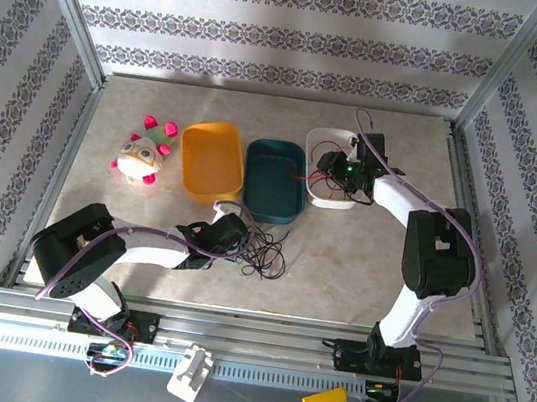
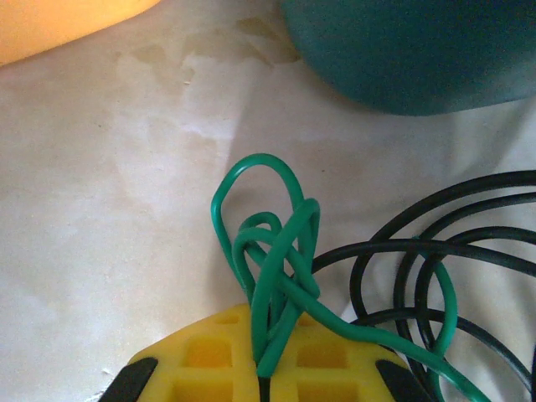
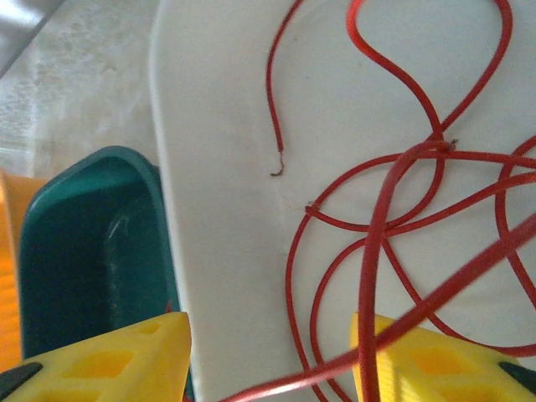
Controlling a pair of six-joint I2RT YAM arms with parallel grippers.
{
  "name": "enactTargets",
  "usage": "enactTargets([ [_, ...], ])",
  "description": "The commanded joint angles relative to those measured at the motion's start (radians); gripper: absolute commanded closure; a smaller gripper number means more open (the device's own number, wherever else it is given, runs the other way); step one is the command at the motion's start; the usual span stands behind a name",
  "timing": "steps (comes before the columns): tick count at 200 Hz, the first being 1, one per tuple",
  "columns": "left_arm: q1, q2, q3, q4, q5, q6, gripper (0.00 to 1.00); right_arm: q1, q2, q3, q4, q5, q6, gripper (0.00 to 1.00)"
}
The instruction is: Untangle the cables
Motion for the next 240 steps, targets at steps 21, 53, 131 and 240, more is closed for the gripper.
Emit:
enactTargets([
  [21,0.029,0.062,-0.05,-0.162,-0.062,0.004,1.0,-0.009,0.066,0.032,0.047,-0.001,0.053,0.65],
  [53,0.029,0.062,-0.047,-0.171,-0.061,0.0,1.0,-0.006,0.038,0.02,0.062,0.011,0.041,1.0],
  [131,0.029,0.081,-0.038,-0.161,-0.052,0.01,1.0,-0.082,-0.134,0.016,0.064,-0.107,-0.017,1.0],
  [240,0.029,0.094,-0.03,-0.163,-0.048,0.012,1.0,-0.065,0.029,0.145,-0.026,-0.089,-0.131,1.0],
])
